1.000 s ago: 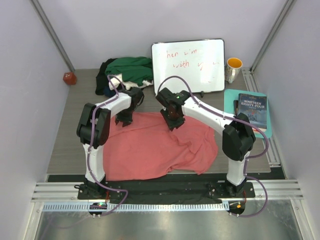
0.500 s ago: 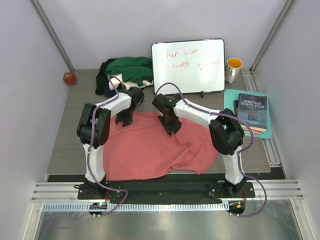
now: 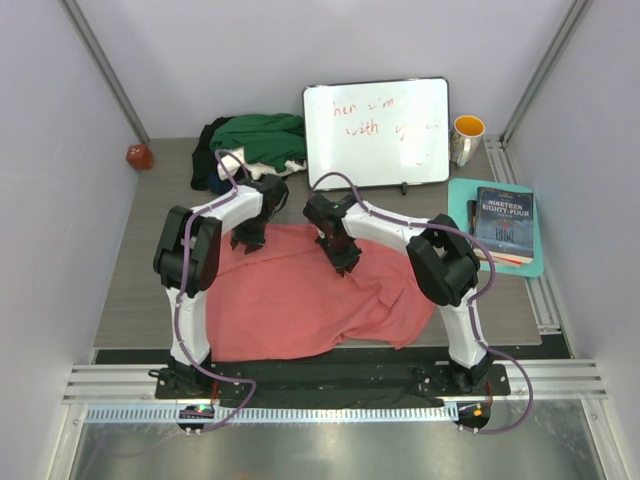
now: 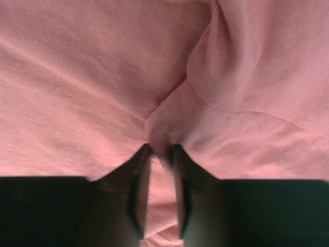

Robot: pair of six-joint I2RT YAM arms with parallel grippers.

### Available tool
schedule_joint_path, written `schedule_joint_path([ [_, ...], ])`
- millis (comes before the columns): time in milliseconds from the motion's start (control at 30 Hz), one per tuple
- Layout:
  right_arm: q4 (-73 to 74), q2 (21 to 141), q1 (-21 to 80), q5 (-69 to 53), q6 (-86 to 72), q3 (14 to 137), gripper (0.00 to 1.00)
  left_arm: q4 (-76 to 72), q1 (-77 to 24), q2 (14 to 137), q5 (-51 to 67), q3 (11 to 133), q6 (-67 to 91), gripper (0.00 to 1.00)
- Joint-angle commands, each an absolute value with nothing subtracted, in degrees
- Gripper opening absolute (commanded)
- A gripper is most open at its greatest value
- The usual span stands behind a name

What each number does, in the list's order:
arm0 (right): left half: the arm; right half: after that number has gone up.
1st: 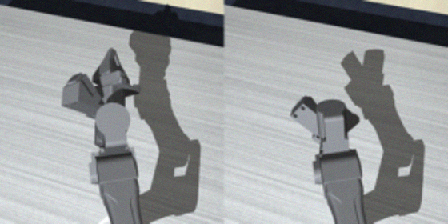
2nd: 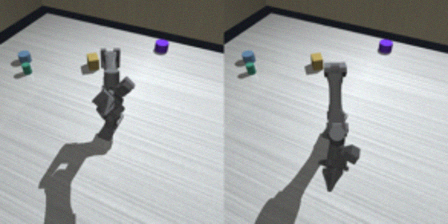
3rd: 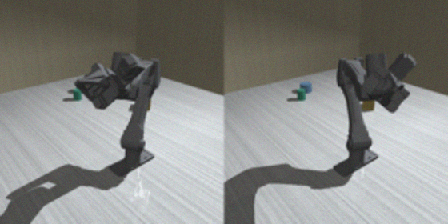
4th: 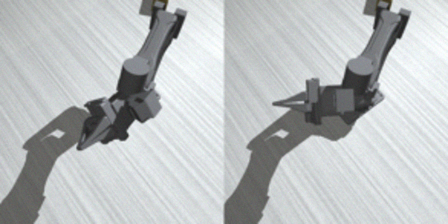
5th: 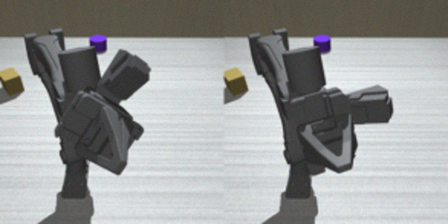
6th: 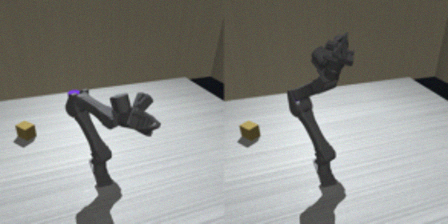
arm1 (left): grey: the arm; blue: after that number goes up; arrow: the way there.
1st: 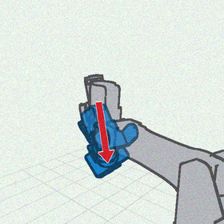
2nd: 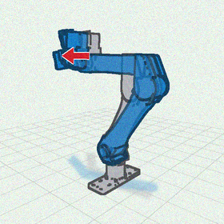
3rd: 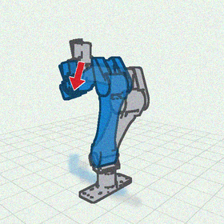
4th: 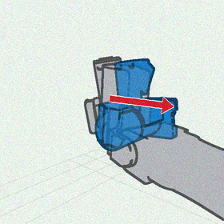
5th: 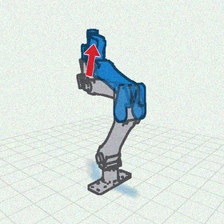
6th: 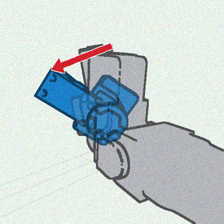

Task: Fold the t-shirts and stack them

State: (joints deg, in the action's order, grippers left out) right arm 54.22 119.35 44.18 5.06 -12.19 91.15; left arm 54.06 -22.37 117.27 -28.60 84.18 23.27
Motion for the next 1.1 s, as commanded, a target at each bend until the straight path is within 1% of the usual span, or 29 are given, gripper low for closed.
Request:
schedule_joint_path([
  [0, 52.74, 118.92, 44.38, 4.57, -11.78, 90.26, 0.21, 54.67, -22.59, 117.69, -28.65, 85.43, 22.5, 0.41],
  [33, 52.47, 118.74, 44.38, 4.66, -11.78, 90.09, 0.14, 54.67, -22.5, 117.69, -28.74, 85.43, 22.5, 0.41],
  [133, 52.12, 117.51, 44.38, 5.44, -11.78, 89.74, 0.05, 54.67, -22.5, 117.69, -28.65, 85.52, 22.5, 0.41],
  [233, 51.94, 116.19, 44.38, 5.71, -11.6, 89.82, 0.02, 54.75, -22.59, 117.77, -28.65, 85.6, 22.5, 0.41],
  [667, 52.64, 111.36, 44.21, 0.79, -12.22, 91.32, 0.02, 54.93, -22.59, 117.77, -28.56, 85.78, 22.41, 0.4],
  [767, 53.09, 111.62, 44.38, -2.54, -12.13, 90.97, 0.05, 54.93, -22.59, 117.69, -28.65, 85.69, 22.41, 0.4],
  [833, 53.96, 111.97, 44.3, -3.69, -12.13, 90.62, 0.1, 54.76, -22.68, 117.69, -28.65, 85.69, 22.41, 0.4],
  [933, 55.01, 112.06, 44.3, -4.13, -11.87, 89.13, 0.19, 54.93, -22.76, 117.69, -28.65, 85.69, 22.41, 0.4],
  [967, 55.45, 112.15, 44.3, -3.78, -11.69, 88.86, 0.26, 54.84, -22.68, 117.77, -28.65, 85.78, 22.41, 0.4],
  [1067, 56.6, 111.28, 44.3, -0.62, -12.04, 87.46, 0.34, 54.84, -22.68, 117.86, -28.48, 85.96, 22.32, 0.4],
])
